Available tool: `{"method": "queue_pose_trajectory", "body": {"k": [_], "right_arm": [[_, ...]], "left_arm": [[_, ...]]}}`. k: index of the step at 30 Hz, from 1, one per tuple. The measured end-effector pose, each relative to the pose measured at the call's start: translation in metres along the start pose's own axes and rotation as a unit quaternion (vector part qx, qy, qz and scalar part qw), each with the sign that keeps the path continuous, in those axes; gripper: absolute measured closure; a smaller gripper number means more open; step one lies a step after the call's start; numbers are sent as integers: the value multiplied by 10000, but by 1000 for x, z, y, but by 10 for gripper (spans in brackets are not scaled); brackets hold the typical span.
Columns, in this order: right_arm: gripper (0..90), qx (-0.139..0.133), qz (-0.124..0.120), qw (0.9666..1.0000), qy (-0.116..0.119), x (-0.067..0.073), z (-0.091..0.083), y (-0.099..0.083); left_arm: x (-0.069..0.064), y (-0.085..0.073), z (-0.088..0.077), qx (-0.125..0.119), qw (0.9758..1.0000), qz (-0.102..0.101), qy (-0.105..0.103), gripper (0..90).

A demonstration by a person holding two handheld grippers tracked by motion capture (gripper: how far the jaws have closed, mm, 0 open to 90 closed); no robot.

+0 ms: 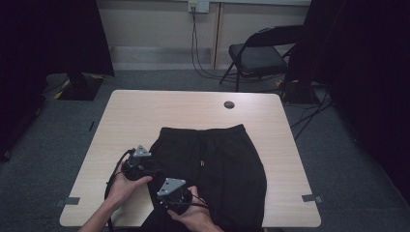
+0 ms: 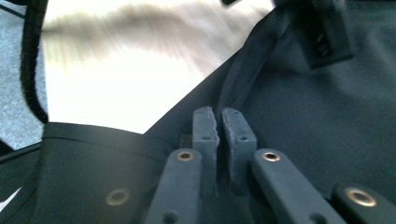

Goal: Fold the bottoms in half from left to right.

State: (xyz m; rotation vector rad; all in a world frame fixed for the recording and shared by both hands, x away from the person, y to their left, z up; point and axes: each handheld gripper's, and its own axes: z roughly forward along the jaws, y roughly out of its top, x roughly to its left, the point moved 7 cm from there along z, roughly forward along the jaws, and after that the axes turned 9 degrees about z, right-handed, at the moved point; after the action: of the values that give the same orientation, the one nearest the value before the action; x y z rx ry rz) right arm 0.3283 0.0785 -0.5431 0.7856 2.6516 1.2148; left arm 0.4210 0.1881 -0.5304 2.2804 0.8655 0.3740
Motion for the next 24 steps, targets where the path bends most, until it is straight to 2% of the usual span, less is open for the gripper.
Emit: {"method": "queue_pose_trajectory", "body": {"k": [2,4,5,7,9,11,14,16,17,19,20,22,24], "right_arm": [[864,-12,-56,10000,69,2,-1,-1],[880,-8,-84,9999,58,2,-1,0],[884,4,-99,9999,56,2,-1,0],[890,11,-160,9999,65,2,0,0],[893,44,-172,9998,68,2,-1,0],[893,53,-151,9998,95,1,-1,0],[893,36,-148,9998,126,1,0,0],[894,20,-106,9998,162,0,0,0],[893,26,-105,9998,174,0,0,0],[893,16,-115,9998,161,0,0,0],[893,14,-100,9998,157,0,0,0],[892,-53,-103,9998,157,0,0,-1],[893,-65,-25,9997,216,-1,1,-1]], "left_arm": [[9,6,-8,-179,9997,-22,155,380],[16,7,-9,-233,9994,-83,254,366],[20,7,-7,-157,9994,-83,297,365],[28,7,2,165,9991,149,374,354],[38,11,11,185,9986,189,448,354],[46,13,20,69,9993,-147,345,352],[50,17,26,7,9993,-169,345,350],[50,21,29,-136,9989,-298,339,356],[51,22,30,-156,9987,-277,387,373],[54,21,32,-215,9982,-449,325,381],[54,19,33,-159,9986,-418,295,394],[54,19,34,-134,9990,-172,394,413],[52,19,35,-128,9985,-151,519,426]]}}
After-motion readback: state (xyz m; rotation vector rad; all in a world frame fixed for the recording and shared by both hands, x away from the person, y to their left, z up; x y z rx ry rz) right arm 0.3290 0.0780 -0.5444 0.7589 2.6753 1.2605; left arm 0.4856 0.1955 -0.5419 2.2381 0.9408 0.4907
